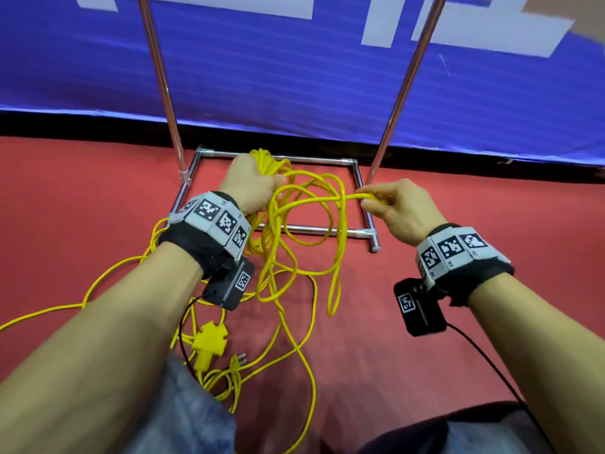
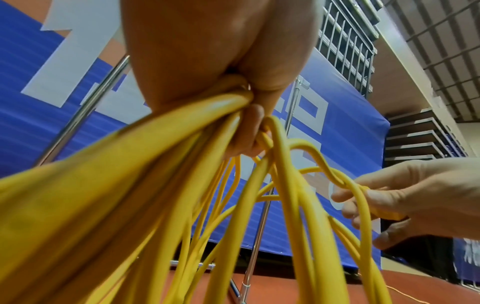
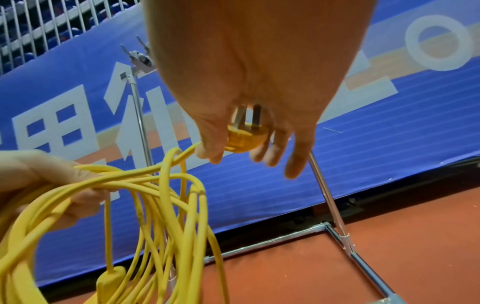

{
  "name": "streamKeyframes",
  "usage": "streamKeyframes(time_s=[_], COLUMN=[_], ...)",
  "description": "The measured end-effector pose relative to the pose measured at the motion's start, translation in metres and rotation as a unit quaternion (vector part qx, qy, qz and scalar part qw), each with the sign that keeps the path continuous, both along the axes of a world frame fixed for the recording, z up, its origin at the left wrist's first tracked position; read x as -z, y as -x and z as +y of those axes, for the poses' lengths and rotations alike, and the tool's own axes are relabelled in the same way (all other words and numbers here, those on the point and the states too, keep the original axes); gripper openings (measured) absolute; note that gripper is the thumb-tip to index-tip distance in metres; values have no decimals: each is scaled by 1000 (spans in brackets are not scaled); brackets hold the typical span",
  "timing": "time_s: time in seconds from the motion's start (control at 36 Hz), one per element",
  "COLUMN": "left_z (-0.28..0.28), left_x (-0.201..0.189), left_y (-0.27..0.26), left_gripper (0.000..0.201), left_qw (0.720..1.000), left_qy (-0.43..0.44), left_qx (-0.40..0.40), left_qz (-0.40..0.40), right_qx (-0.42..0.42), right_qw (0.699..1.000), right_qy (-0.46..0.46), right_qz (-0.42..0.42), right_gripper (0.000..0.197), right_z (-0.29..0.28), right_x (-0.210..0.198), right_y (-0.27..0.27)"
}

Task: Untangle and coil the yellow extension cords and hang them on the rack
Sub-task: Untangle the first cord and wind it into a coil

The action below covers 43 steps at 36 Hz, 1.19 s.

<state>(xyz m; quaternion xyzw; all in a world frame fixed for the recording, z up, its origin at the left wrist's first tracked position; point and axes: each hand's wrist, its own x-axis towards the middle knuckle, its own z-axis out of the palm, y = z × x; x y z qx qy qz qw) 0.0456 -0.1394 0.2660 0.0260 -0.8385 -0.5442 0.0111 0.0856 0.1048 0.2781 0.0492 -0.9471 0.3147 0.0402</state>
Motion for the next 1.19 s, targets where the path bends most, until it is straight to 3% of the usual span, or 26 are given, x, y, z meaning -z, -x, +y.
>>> streamKeyframes(time_s=[0.14, 0.19, 0.28, 0.31, 0.42, 0.47, 0.64, 0.72, 0.78, 0.83, 0.89, 0.94, 0.97, 1.06, 1.11, 1.19], left_z=[-1, -1, 2, 4, 10, 14, 10, 7, 11, 15, 18, 20, 21, 25, 27, 28], left_x=[1, 3, 4, 3, 3, 2, -4, -5, -6, -6, -4, -4, -5, -3, -4, -8], left_y=[-2, -2, -4, -5, -7, -9, -9, -10, -13, -14, -11, -10, -10, -12, -16, -19], left_gripper=[32, 38, 37, 35, 26, 28, 35, 37, 35, 33, 36, 33, 30, 41, 44, 26], left_qw=[998, 998, 994, 992, 987, 985, 970, 961, 957, 956, 950, 945, 945, 949, 944, 951], left_qy=[-12, -16, -49, -66, -105, -116, -215, -247, -259, -268, -291, -307, -306, -289, -303, -284], left_qx=[54, 68, 94, 105, 119, 129, 96, 92, 79, 46, 8, -30, -46, -85, -65, -67], left_qz=[1, -4, -7, -7, -15, -20, -54, -81, -103, -110, -111, -111, -107, -97, -114, -105], right_qx=[-1, 25, 45, 44, 56, 68, 132, 111, 65, 31, 37, 36, 25, 13, 5, -16], right_qw=[1000, 992, 939, 930, 979, 990, 991, 990, 996, 995, 992, 993, 997, 983, 978, 992], right_qy=[23, 118, 326, 345, 154, 79, 37, 78, 32, -70, -124, -80, -25, 167, 173, 82], right_qz=[8, -28, -105, -121, -119, -95, -13, -43, -57, -60, 14, 82, 73, -81, -112, -95], right_gripper=[38, 38, 33, 34, 74, 79, 19, 18, 29, 57, 70, 49, 37, 29, 23, 8], right_z=[-19, -30, -42, -45, -55, -60, -65, -60, -64, -75, -88, -100, -104, -113, -110, -99], right_x=[-1, 1, -1, 1, 15, 25, 31, 19, 18, 21, 17, 8, 5, 2, 4, -3], right_y=[0, 3, 2, 3, 3, 3, 8, 9, 7, 0, -11, -19, -21, -21, -18, -13])
